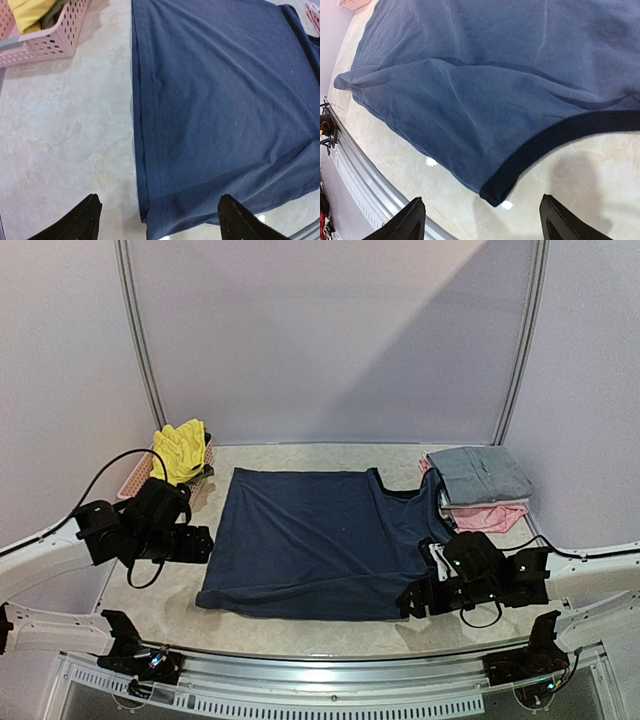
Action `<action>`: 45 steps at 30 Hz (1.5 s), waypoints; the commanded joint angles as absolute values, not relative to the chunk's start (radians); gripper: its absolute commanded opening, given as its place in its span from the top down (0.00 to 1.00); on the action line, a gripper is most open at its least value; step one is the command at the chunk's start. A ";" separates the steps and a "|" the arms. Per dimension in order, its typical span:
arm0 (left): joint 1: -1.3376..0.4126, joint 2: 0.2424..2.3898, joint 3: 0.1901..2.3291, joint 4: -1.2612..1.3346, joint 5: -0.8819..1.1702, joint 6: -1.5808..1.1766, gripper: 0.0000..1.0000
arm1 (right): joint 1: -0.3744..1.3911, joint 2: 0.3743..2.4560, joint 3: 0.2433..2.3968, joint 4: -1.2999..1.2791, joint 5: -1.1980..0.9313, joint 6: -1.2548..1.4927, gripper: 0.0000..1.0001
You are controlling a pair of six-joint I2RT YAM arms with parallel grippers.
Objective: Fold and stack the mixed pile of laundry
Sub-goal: Adjust the flattened tank top at the center of the board, then pick up the flattened tank top from the center of the board.
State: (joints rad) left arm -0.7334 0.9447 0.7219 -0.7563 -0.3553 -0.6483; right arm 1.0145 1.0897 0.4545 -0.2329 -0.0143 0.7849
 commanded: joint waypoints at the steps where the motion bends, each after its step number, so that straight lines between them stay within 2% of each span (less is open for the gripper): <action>1: -0.865 0.924 0.668 -0.857 -0.368 -0.807 0.21 | 1.020 1.032 0.400 -0.261 -0.030 0.830 0.23; 4: -0.951 0.933 0.651 -0.891 -0.410 -0.885 0.26 | 1.020 1.001 0.362 -0.247 -0.046 0.850 0.28; 9: -1.053 0.939 0.601 -0.874 -0.427 -0.986 0.43 | 1.021 0.988 0.326 -0.215 -0.067 0.868 0.35; 13: -1.084 0.950 0.557 -0.857 -0.422 -1.034 0.49 | 1.020 0.995 0.311 -0.187 -0.079 0.874 0.40; 31: -1.082 1.094 0.446 -0.678 -0.483 -1.050 0.50 | 1.021 1.140 0.328 -0.079 -0.097 0.857 0.46; 39: -1.060 1.088 0.418 -0.621 -0.504 -1.023 0.52 | 1.021 1.199 0.343 -0.030 -0.096 0.858 0.47; 45: -1.039 1.053 0.385 -0.572 -0.473 -1.008 0.53 | 1.020 1.259 0.355 -0.009 -0.106 0.867 0.57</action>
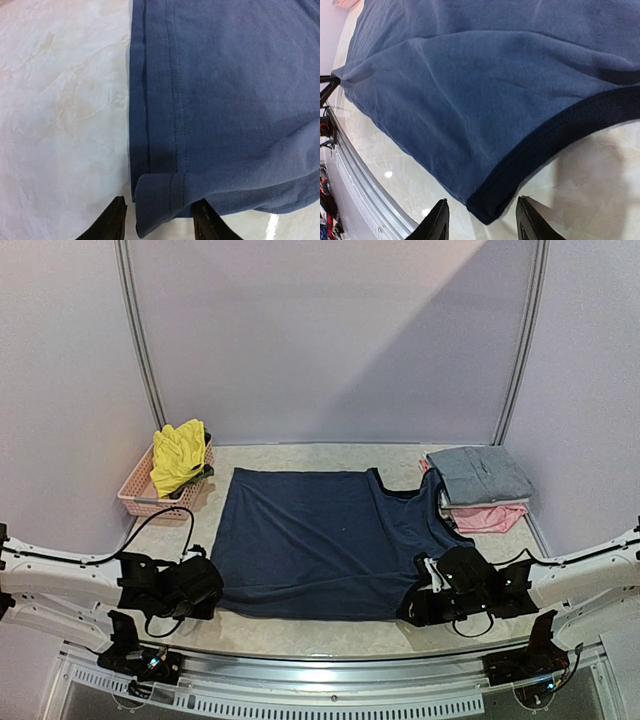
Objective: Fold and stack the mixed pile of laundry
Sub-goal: Pick up the flattened tank top from the center of the board.
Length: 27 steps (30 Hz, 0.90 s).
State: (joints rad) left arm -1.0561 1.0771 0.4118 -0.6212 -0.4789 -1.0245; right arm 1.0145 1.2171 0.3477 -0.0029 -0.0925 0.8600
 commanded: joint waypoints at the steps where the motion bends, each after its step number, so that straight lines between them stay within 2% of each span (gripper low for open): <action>1: -1.039 1.049 0.384 -0.570 -0.469 -1.006 0.53 | 1.021 1.268 0.355 -0.009 -0.109 0.869 0.59; 7: -1.035 1.034 0.377 -0.574 -0.468 -1.010 0.53 | 1.021 1.291 0.355 0.025 -0.115 0.877 0.83; 12: -1.027 0.950 0.353 -0.586 -0.495 -1.030 0.58 | 1.021 1.284 0.350 0.014 -0.107 0.880 0.93; 18: -0.989 0.855 0.311 -0.561 -0.428 -1.019 0.57 | 1.021 1.268 0.333 0.012 -0.100 0.884 0.97; 23: -0.975 0.904 0.294 -0.526 -0.407 -1.018 0.56 | 1.021 1.266 0.330 0.013 -0.100 0.885 0.98; 27: -0.967 0.970 0.292 -0.451 -0.396 -1.005 0.59 | 1.020 1.269 0.332 0.018 -0.101 0.882 1.00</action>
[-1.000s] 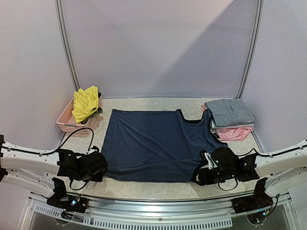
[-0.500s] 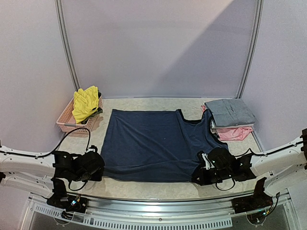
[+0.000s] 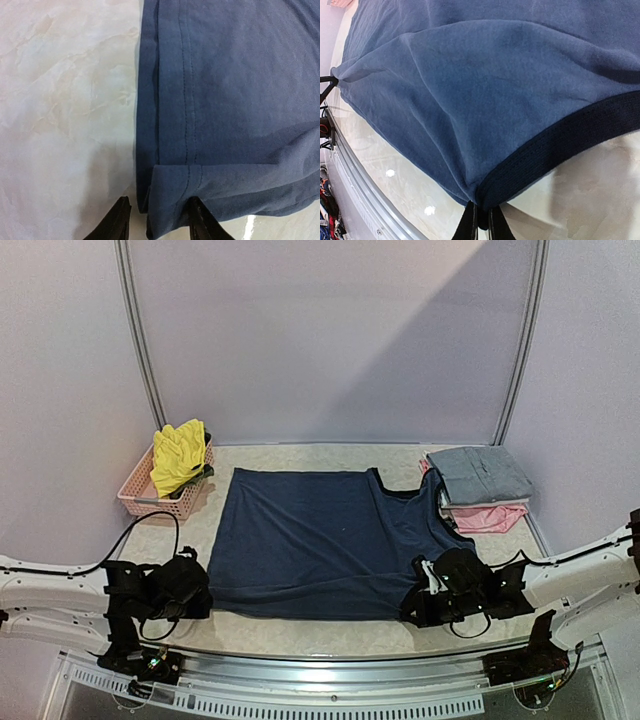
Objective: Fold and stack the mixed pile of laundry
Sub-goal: Pick up the flattened tank top from the center of the board, then fold the flattened tank top at the center of the board.
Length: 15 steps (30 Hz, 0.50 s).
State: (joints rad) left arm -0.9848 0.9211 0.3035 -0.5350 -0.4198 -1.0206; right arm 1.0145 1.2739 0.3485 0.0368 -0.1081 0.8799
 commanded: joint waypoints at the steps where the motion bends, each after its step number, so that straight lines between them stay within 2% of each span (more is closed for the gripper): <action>1: -0.966 0.985 0.294 -0.436 -0.395 -1.001 0.61 | 1.021 1.271 0.332 0.018 -0.101 0.882 1.00; 2: -0.965 0.998 0.296 -0.426 -0.391 -0.999 0.66 | 1.021 1.272 0.332 0.018 -0.102 0.882 1.00; 6: -0.965 1.011 0.300 -0.412 -0.375 -0.997 0.99 | 1.021 1.269 0.336 0.008 -0.102 0.882 1.00; 15: -0.966 0.907 0.370 -0.555 -0.366 -0.992 1.00 | 1.020 1.228 0.446 -0.160 -0.076 0.842 1.00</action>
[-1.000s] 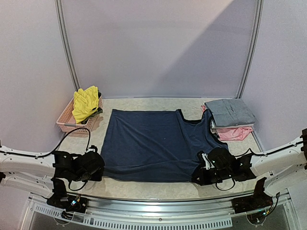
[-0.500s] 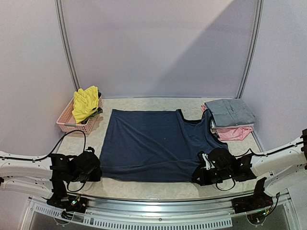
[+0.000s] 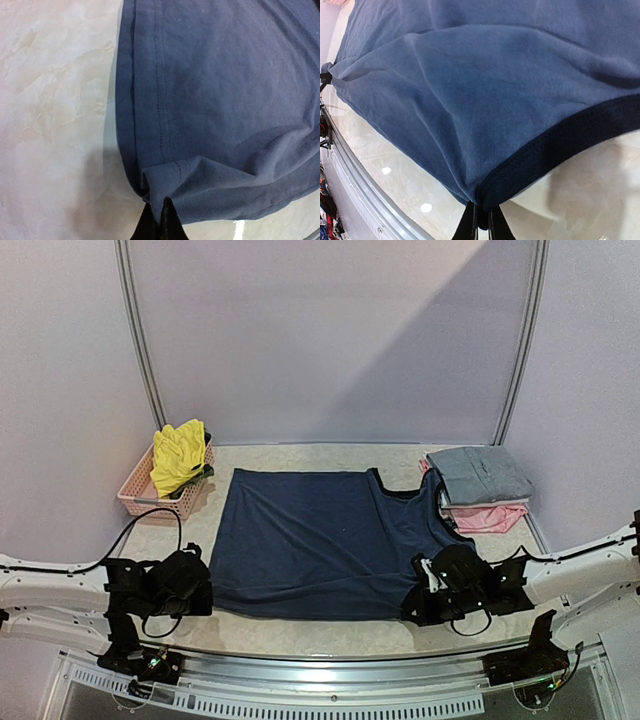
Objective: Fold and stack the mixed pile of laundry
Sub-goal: Fold the flattened tank top at the center of the board.
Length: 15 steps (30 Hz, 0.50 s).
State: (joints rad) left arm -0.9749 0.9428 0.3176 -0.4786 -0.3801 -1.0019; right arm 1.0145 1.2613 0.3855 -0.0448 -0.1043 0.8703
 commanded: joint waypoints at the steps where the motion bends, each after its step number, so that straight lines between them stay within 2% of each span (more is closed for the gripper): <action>1: -0.966 0.901 0.379 -0.562 -0.365 -0.988 1.00 | 1.020 1.218 0.460 -0.181 -0.067 0.838 1.00; 8: -0.964 0.933 0.440 -0.578 -0.388 -0.950 1.00 | 1.020 1.162 0.573 -0.340 -0.005 0.778 1.00; 15: -0.924 1.023 0.550 -0.614 -0.438 -0.879 1.00 | 0.987 1.226 0.721 -0.439 0.088 0.712 1.00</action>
State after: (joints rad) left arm -0.9634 0.9783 0.4862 -0.5716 -0.3969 -0.9405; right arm 1.0069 1.1877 0.6487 -0.3454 0.0154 0.7677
